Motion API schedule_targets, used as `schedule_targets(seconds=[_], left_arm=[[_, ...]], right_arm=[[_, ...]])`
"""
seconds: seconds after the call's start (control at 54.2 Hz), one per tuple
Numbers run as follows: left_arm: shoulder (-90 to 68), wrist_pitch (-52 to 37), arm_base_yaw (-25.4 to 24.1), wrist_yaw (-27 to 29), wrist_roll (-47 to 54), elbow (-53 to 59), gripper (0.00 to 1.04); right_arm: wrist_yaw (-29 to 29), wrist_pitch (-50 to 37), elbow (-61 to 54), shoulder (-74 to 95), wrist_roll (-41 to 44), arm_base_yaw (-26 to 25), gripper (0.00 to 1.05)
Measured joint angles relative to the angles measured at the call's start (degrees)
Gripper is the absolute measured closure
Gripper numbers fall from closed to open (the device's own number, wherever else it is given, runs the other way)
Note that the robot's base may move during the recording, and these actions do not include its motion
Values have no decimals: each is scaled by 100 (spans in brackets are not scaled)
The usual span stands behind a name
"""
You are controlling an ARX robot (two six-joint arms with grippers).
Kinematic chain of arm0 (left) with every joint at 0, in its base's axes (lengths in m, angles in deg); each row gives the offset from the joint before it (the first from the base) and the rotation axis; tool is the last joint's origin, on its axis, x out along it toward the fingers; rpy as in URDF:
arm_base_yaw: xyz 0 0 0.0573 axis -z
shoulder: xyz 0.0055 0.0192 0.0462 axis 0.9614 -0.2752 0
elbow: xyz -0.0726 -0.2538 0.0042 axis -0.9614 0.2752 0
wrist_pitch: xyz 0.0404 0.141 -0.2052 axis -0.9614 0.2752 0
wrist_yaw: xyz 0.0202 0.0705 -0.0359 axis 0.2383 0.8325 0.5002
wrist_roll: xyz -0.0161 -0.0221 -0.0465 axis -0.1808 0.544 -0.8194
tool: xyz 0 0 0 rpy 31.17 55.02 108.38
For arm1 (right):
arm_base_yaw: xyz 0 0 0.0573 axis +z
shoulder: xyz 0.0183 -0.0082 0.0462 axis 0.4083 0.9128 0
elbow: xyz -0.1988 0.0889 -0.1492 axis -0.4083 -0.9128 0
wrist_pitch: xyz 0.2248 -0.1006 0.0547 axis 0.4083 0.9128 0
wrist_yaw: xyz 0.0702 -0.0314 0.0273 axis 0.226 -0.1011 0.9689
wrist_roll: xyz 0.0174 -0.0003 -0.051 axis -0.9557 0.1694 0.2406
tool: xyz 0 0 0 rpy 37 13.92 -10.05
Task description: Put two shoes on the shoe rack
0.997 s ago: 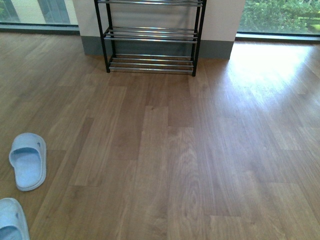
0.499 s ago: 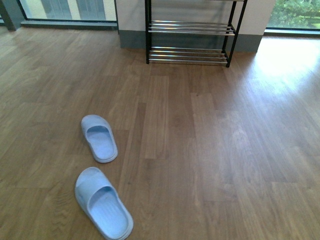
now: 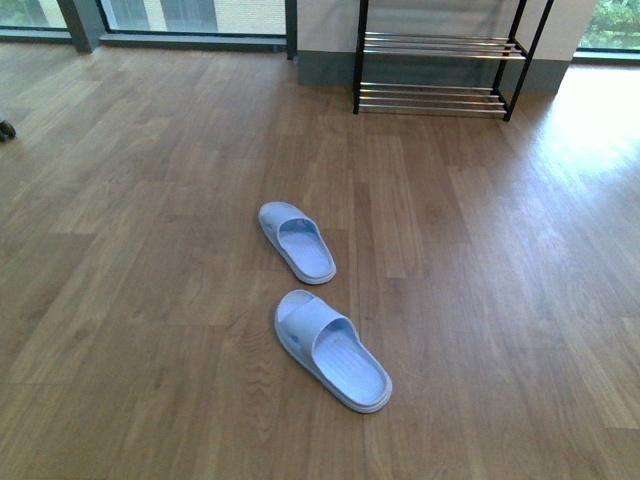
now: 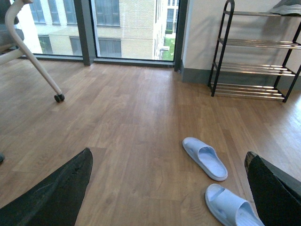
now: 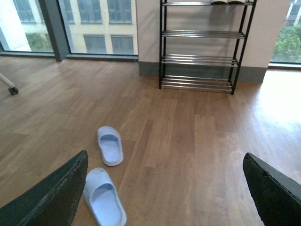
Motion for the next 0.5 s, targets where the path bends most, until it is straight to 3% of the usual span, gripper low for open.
schedule_targets(seconds=[0.499], left_arm=[[0, 0, 0, 0, 0, 0, 9]], right_arm=[[11, 2, 0, 0, 0, -2, 9]])
